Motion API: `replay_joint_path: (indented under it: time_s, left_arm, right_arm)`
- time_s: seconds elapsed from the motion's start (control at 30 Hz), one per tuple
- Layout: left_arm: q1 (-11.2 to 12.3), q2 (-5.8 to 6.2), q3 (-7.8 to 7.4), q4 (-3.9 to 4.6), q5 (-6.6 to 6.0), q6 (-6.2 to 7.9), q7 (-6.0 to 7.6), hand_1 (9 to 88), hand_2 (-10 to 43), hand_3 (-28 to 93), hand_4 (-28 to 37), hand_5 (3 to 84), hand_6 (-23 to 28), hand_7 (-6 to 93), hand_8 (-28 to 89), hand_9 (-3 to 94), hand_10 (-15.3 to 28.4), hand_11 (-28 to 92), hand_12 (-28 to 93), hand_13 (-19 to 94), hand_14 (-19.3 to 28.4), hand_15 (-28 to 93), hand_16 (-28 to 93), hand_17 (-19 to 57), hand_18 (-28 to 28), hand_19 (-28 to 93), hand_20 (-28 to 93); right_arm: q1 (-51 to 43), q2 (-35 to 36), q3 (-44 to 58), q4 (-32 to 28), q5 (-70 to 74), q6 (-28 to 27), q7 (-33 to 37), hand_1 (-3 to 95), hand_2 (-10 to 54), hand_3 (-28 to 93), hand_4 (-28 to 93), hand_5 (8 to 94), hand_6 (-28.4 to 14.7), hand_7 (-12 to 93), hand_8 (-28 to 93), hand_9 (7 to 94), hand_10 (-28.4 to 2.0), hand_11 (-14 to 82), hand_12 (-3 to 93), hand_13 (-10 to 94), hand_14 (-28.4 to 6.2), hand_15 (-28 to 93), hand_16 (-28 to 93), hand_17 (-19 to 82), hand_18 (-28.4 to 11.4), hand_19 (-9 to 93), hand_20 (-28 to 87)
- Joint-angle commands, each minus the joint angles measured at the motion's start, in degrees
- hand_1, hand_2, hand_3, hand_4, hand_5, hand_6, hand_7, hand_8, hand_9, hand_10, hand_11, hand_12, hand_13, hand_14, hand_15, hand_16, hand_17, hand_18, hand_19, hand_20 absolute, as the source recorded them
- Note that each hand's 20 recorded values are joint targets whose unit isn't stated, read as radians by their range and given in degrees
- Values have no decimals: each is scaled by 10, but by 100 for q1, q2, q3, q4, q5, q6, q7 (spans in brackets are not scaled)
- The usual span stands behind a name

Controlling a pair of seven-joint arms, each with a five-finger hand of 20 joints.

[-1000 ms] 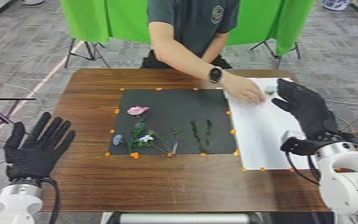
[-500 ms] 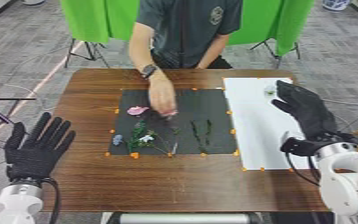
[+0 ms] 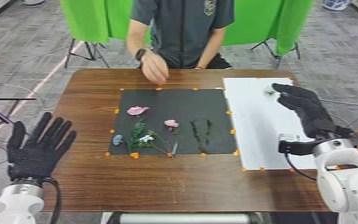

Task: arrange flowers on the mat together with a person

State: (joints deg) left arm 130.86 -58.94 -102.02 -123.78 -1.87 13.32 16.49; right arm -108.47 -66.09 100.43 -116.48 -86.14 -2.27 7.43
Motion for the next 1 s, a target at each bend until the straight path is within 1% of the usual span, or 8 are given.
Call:
replay_joint_path:
  time_s: [0.03,0.37,0.43,0.53,0.7,0.8,0.87,1.0]
  left_arm:
    - [22,1,23,35,-41,-36,-12,283,166,555,-283,411,74,88,-100,381,156,174,67,294,145,217,-64,-51,132,284,112]
    - [64,-23,34,8,-28,-50,33,270,165,576,-283,410,75,85,-97,379,156,174,67,294,144,215,-64,-51,132,285,113]
    - [54,-34,35,8,-12,-24,16,267,164,581,-283,410,75,85,-97,379,155,174,67,293,145,215,-63,-51,132,284,112]
    - [107,-43,0,-19,31,-12,38,252,158,616,-283,410,76,86,-97,379,155,175,67,293,144,216,-63,-51,132,284,112]
    - [91,-52,15,0,17,-13,30,247,151,647,-283,410,76,86,-97,378,155,175,67,294,144,217,-63,-51,132,284,112]
    - [17,29,35,51,33,26,-25,240,149,660,-283,409,75,88,-97,377,155,176,68,293,144,219,-62,-51,132,285,113]
    - [-13,70,46,59,71,10,-21,239,145,669,-283,409,75,89,-98,376,155,175,68,292,144,218,-62,-51,132,285,112]
    - [-130,145,116,100,121,-61,-99,239,143,675,-283,409,75,89,-98,376,156,176,69,292,144,218,-62,-51,132,285,112]
  right_arm:
    - [-4,59,332,28,-608,-87,-169,198,14,796,-240,443,-36,136,-108,341,-123,33,99,218,-65,39,90,125,-64,247,60]
    - [837,657,-89,725,-3065,-415,34,247,-25,790,-237,395,-31,144,-108,306,-114,30,103,203,-72,54,68,118,-77,259,56]
    - [955,767,-288,808,-3409,-251,327,264,-43,793,-237,376,-30,147,-109,292,-112,30,104,194,-75,61,61,115,-80,267,55]
    - [1366,840,-677,1099,-3560,-348,722,295,-50,797,-243,346,-31,154,-111,282,-107,33,105,191,-86,80,55,113,-97,296,59]
    - [1837,953,-1100,1650,-4266,-302,1302,340,-61,810,-260,327,-34,157,-112,271,-103,46,100,181,-95,127,12,114,-103,338,34]
    - [2085,1060,-1295,1859,-4506,-548,1721,364,-87,813,-269,324,-36,160,-113,267,-105,52,100,184,-101,165,-9,125,-111,386,33]
    - [2207,1127,-1460,2069,-4663,-222,1755,375,-94,807,-280,321,-40,162,-114,263,-121,63,95,197,-110,190,-25,141,-123,438,35]
    - [2476,1198,-1666,2365,-4642,-296,2023,385,-95,811,-283,332,-41,170,-118,272,-130,74,92,220,-114,209,-22,155,-133,484,37]
